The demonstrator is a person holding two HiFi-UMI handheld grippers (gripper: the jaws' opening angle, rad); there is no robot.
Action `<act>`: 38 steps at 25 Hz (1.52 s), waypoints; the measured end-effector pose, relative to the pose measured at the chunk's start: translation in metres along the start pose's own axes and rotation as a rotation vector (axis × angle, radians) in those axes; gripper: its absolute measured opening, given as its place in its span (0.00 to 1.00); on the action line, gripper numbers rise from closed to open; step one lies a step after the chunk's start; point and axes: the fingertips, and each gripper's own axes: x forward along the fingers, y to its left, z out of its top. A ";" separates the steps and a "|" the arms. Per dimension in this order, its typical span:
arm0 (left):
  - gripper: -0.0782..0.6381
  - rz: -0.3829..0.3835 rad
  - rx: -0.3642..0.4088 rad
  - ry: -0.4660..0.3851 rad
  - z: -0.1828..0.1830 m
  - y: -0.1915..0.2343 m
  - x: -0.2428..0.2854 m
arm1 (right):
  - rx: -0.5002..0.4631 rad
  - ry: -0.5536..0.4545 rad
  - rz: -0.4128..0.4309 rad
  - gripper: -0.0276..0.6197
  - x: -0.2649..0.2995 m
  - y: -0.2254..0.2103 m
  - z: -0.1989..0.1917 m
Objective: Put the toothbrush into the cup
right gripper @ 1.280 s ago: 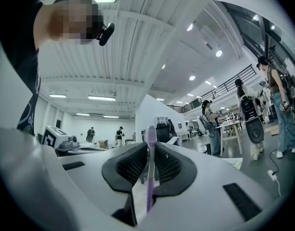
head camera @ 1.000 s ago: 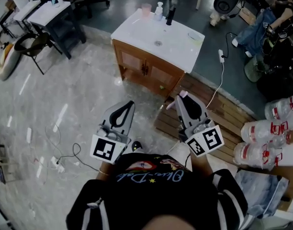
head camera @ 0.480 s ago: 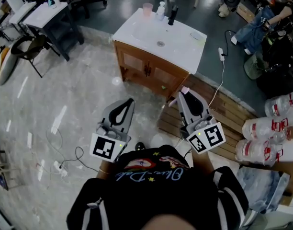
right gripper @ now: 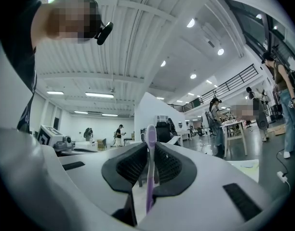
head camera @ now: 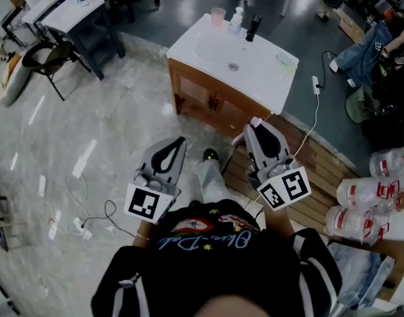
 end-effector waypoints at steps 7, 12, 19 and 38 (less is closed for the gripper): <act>0.11 0.055 0.015 0.021 -0.003 0.038 0.038 | 0.025 -0.020 0.046 0.10 0.056 -0.034 -0.007; 0.11 0.074 0.033 0.025 0.001 0.063 0.081 | 0.038 -0.032 0.063 0.10 0.097 -0.074 -0.008; 0.11 0.114 0.030 0.044 0.004 0.099 0.148 | 0.050 -0.020 0.086 0.10 0.155 -0.134 -0.008; 0.11 0.113 0.050 0.070 -0.002 0.132 0.277 | 0.099 -0.028 0.076 0.10 0.217 -0.248 -0.019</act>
